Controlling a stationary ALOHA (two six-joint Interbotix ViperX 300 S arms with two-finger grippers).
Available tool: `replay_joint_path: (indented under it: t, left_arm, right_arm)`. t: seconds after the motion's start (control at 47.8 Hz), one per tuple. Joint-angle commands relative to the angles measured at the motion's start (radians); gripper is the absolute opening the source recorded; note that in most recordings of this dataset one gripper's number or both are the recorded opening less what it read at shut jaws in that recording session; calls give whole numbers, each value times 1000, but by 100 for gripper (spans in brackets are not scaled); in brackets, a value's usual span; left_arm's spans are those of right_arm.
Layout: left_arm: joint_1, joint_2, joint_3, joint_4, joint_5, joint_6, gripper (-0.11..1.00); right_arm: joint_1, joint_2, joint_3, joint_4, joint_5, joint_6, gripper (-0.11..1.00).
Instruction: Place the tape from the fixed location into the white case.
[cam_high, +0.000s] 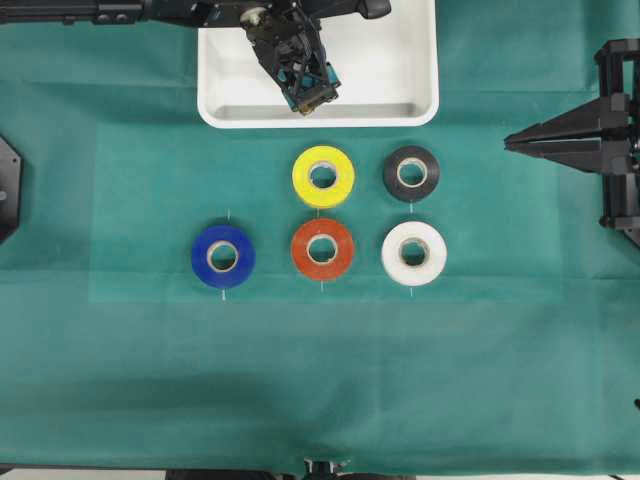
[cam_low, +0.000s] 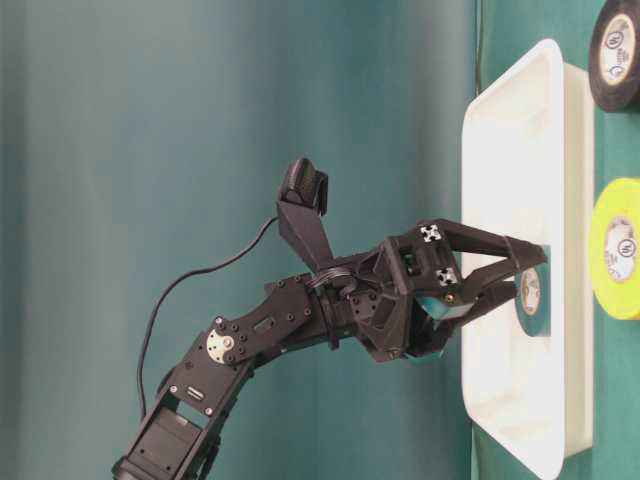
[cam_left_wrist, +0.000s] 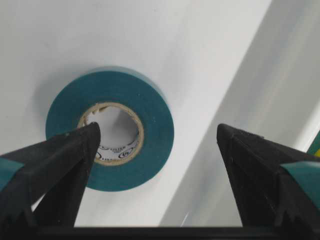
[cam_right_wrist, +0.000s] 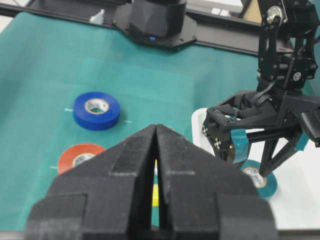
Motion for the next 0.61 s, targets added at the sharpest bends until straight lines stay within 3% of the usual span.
replay_joint_path:
  t: [0.0,0.585]
  left_arm:
    - [2,-34,-23,-2,-2,0,95]
    - [-15,-143,-94,-2,152,-2,95]
  right_arm:
    - [-2,3,-29,0,-3,-2,0]
    - [-2,3,-32,-2,-5,0,0]
